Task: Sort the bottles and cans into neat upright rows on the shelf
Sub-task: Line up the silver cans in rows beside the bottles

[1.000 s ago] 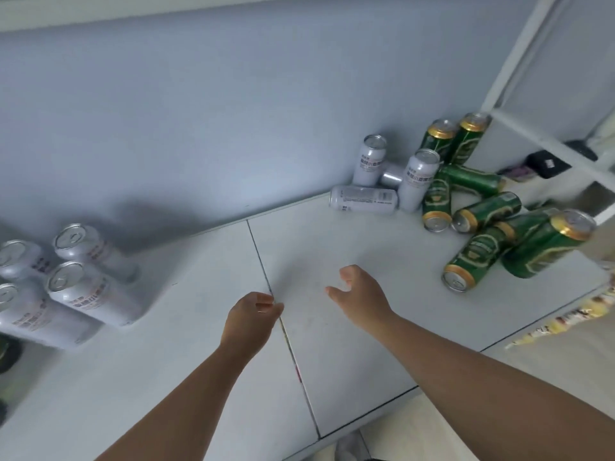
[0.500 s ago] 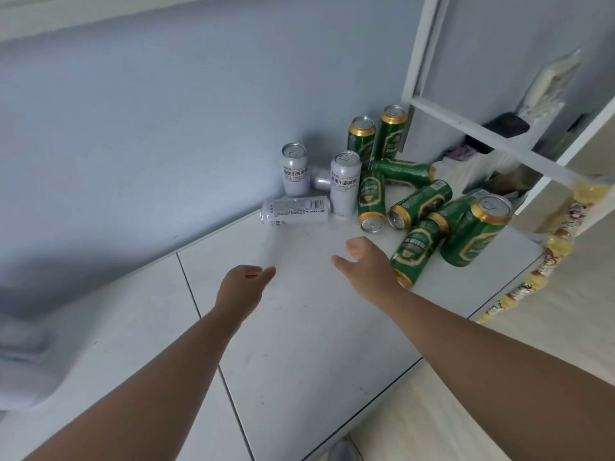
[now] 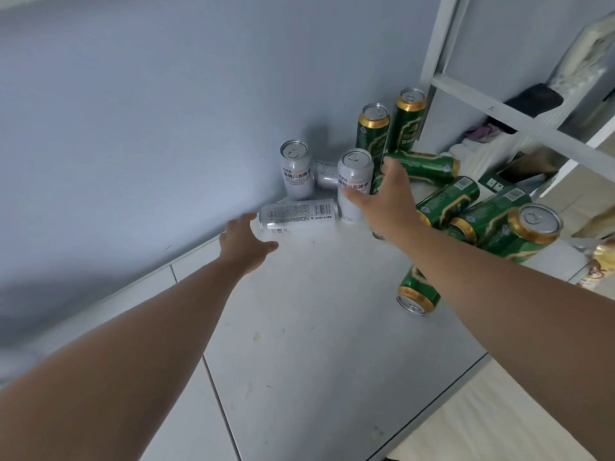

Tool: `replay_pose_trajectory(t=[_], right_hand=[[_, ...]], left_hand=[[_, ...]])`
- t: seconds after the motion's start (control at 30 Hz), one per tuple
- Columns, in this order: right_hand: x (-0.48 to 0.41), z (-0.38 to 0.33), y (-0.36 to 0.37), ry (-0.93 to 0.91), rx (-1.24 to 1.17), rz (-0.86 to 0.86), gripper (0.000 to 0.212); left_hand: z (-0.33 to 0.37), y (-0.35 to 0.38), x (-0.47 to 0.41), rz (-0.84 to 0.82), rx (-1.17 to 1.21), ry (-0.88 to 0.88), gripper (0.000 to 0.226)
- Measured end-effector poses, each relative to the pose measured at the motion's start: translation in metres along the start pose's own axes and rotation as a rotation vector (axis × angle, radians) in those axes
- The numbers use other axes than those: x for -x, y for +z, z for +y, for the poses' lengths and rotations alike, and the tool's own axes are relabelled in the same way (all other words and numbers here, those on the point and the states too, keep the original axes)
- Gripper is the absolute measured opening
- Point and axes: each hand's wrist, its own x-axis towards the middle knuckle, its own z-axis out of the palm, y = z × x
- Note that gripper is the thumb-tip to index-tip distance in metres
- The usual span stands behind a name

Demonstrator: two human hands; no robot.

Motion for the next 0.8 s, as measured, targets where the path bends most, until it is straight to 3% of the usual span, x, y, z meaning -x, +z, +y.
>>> replay_pose_trajectory(t=[0.13,0.27,0.4,0.57,0.8], right_hand=[[-0.019,-0.001,0.006,-0.017,-0.003,0.001,0.093],[-0.028,0.002,0.017,-0.032,-0.005,0.030,0.085],[-0.036,0.003,0.019,-0.059,0.013,0.047,0.064],[-0.043,0.003,0.014,-0.088,0.090,-0.008,0.062],[-0.041,0.001,0.012,-0.006,0.059,-0.032,0.064]], left_hand=[[0.014,0.002,-0.024,0.004,-0.261,0.242,0.087],[0.015,0.008,-0.040,-0.030,-0.518,0.335,0.079],[0.015,0.013,-0.049,-0.011,-0.586,0.349,0.068],[0.004,0.017,-0.041,-0.022,-0.429,0.332,0.082],[-0.017,0.005,0.002,-0.059,-0.081,0.194,0.067]])
